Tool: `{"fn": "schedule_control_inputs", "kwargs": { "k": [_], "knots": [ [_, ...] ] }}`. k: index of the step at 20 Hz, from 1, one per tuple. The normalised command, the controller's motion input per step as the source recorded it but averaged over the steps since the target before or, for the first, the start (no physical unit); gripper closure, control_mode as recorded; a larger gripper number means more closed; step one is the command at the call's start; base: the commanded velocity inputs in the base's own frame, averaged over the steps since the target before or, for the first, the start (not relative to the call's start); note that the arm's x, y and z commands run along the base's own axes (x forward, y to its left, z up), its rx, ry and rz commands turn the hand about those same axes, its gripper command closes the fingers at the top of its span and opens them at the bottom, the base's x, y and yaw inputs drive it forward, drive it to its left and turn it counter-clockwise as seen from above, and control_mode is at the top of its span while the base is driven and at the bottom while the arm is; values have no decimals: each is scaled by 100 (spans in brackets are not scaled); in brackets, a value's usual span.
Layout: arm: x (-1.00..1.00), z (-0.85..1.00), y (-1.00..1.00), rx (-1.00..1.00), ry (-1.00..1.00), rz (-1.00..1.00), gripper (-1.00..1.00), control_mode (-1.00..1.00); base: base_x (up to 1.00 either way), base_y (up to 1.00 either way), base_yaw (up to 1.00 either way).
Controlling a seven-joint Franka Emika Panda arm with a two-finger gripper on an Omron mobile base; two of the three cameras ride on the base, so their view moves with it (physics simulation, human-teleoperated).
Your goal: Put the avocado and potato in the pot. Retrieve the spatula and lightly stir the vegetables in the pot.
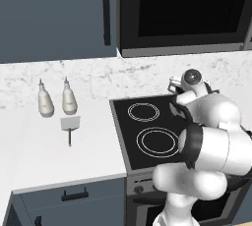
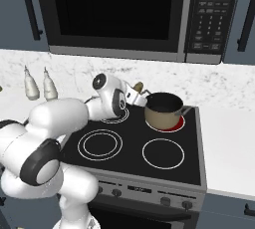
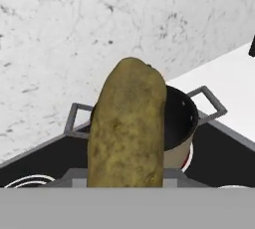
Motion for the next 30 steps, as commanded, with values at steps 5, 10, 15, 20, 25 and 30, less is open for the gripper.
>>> {"fn": "schedule_control_inputs", "kwargs": {
  "k": [5,10,15,20,25,30],
  "knots": [
    [61,-2,-70,0,0,-1,100,-100,0,0,0],
    [64,-18,-42,0,0,0,100,-100,0,0,0],
    [67,-36,-37,0,3,0,100,-100,0,0,0],
    [61,-37,-38,0,11,0,100,-100,0,0,0],
    [60,-27,-19,0,16,1,100,-100,0,0,0],
    [27,-21,-10,0,12,3,-100,-100,0,0,0]
  ]
}}
